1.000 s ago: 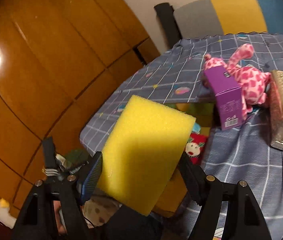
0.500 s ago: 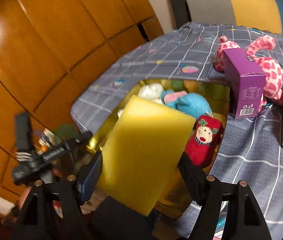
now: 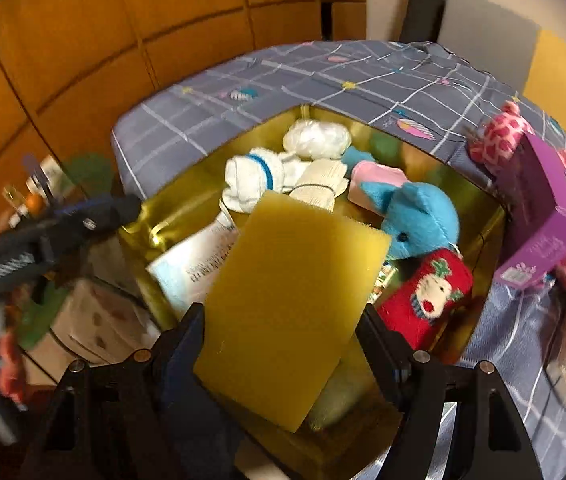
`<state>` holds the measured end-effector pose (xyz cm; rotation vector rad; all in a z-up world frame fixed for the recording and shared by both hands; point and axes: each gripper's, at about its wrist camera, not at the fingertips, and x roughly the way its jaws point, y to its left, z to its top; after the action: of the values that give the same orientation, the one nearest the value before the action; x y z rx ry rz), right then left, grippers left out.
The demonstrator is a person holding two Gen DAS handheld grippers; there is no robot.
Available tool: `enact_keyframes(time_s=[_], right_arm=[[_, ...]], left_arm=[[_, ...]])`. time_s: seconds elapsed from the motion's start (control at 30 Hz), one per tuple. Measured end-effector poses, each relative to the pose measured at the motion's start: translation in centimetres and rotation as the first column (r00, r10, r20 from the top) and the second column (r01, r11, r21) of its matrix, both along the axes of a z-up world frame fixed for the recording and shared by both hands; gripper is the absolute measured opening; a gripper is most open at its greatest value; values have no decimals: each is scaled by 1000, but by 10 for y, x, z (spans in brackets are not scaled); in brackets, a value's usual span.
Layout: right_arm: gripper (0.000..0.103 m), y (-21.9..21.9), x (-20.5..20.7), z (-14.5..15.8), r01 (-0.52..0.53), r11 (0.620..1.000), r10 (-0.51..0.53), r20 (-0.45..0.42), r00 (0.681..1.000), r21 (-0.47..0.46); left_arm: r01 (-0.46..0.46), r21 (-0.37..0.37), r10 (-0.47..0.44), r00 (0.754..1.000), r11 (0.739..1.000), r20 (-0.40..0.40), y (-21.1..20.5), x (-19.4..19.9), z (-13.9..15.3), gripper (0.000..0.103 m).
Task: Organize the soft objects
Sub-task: 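Lower the yellow sponge into the gold tray and open the right tool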
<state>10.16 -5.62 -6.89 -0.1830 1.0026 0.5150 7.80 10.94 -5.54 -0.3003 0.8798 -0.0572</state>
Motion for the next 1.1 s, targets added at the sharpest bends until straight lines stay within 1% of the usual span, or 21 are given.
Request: enact_keyframes(time_s=[0.1,0.17,0.2,0.27,0.4,0.43,0.6,0.73,0.8,0.83,0.9,0.97,1.07,1.1], right_arm=[[76,17,3,-8,-37,996,40,28,999,-86],[76,26,5,-13,-66,992,69,23,997,-106],[76,29,7,-16,-75,992,77,12,997,-99],[76,32,14,-22,-82,995,80,-28,996,-55],[78,31,28,-33,-49,998,52,-104,993,31],[78,31,29,-33,-48,998,52,-100,994,37],[79,28,25,-33,-65,997,63,-51,997,-39],[81,14,25,-33,-38,998,34,-74,997,-51],[83,6,25,-31,-28,1000,26,-103,994,-9],[87,0,26,-27,-19,999,23,-120,992,28],[94,-10,26,-17,8,995,5,-128,992,101],[95,-19,26,-5,37,988,-20,-117,993,148],[95,-29,24,8,67,980,-51,-89,995,187],[93,-31,24,11,78,978,-64,-80,995,195]], left_arm=[[-12,7,13,1000,1000,-5,3,0,0,45],[-21,12,21,1000,1000,-8,5,0,0,45],[-26,17,26,1000,1000,-10,5,-1,0,45],[-33,24,34,999,999,-13,7,0,1,45],[-37,27,37,999,999,-13,8,-1,1,45],[-37,31,37,999,999,-13,7,-1,1,45],[-36,39,37,999,999,-20,5,0,1,45],[-39,42,40,999,998,-18,5,-1,1,45],[-41,41,42,999,998,-21,6,0,0,45],[-43,38,44,999,998,-22,7,0,0,45],[-47,27,48,999,999,-22,8,0,0,45],[-50,23,50,998,998,-21,9,0,0,45],[-51,16,51,998,999,-23,10,0,-1,45],[-51,15,51,998,999,-24,10,0,-1,45]])
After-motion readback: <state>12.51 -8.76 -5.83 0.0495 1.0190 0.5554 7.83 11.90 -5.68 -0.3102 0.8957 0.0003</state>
